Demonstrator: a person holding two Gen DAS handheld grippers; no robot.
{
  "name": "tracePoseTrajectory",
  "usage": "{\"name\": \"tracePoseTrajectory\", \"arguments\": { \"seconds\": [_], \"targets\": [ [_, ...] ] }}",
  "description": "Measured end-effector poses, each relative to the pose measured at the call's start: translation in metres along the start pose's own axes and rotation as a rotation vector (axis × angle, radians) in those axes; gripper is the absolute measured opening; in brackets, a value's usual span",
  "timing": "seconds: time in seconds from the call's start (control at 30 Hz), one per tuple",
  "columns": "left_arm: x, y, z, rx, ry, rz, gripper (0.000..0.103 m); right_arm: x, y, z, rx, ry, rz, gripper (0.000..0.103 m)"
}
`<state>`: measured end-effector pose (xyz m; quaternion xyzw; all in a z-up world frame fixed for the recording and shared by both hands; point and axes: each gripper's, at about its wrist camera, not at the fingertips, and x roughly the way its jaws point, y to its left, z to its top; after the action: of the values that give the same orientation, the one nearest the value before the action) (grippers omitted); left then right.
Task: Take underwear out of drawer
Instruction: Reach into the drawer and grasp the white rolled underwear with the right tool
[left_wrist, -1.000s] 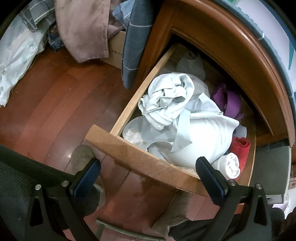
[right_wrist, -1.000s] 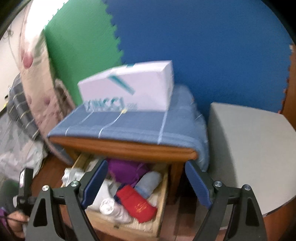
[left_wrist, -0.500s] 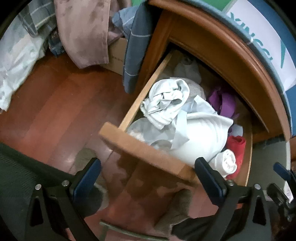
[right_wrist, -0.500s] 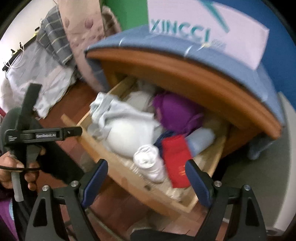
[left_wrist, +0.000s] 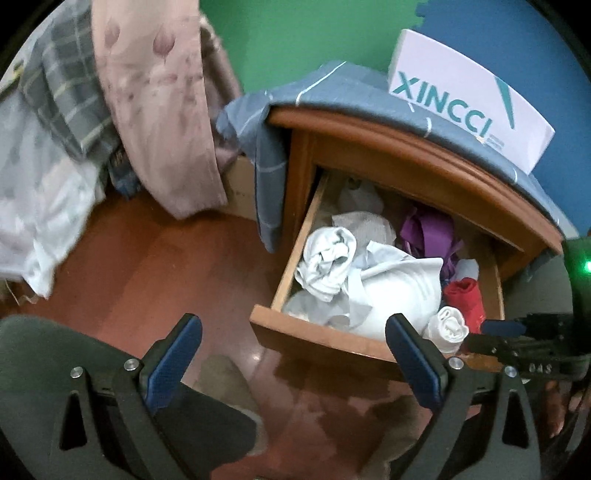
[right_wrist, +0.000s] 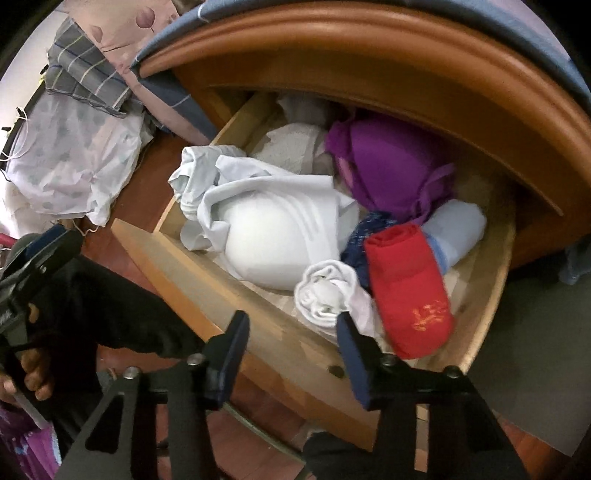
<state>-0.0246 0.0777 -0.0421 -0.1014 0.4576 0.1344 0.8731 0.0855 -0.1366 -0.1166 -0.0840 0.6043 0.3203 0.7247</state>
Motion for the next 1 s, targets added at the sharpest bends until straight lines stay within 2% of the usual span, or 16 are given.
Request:
{"name": "tracePoseTrajectory", "arguments": {
  "seconds": [0.13,0.27,0.47,0.57,0.63,0.67,0.77,0.87,1.0],
  "targets": [
    [-0.011,-0.001,0.006,0.069,-0.021,0.043,0.102,0.015,0.004,0.007,-0.007,0.04,-0.014,0.046],
    [-0.013,0.001,0.01,0.073,-0.024,0.046,0.103,0.033,0.006,0.011,-0.015,0.08,-0.059,0.046],
    [-0.015,0.008,0.011,0.033,-0.037,-0.04,0.102,0.044,-0.001,0.018,0.0,0.091,-0.143,0.046],
    [-0.018,0.008,0.009,0.031,-0.057,-0.08,0.102,0.055,-0.005,0.018,0.011,0.117,-0.154,0.046],
    [-0.019,0.005,0.009,0.049,-0.07,-0.084,0.102,0.058,-0.005,0.017,0.006,0.116,-0.159,0.032],
    [-0.02,0.004,0.009,0.054,-0.074,-0.086,0.102,0.058,-0.005,0.017,0.012,0.11,-0.134,0.013],
    [-0.023,0.0,0.009,0.09,-0.096,-0.079,0.102,0.056,-0.002,0.014,-0.012,0.081,-0.166,0.012],
    [-0.025,-0.008,0.009,0.146,-0.105,-0.075,0.102,0.046,0.002,0.009,-0.029,0.041,-0.15,0.011],
    [-0.029,-0.018,0.012,0.213,-0.112,-0.093,0.102,0.007,-0.004,0.007,0.025,-0.065,-0.09,0.008]
  ]
}}
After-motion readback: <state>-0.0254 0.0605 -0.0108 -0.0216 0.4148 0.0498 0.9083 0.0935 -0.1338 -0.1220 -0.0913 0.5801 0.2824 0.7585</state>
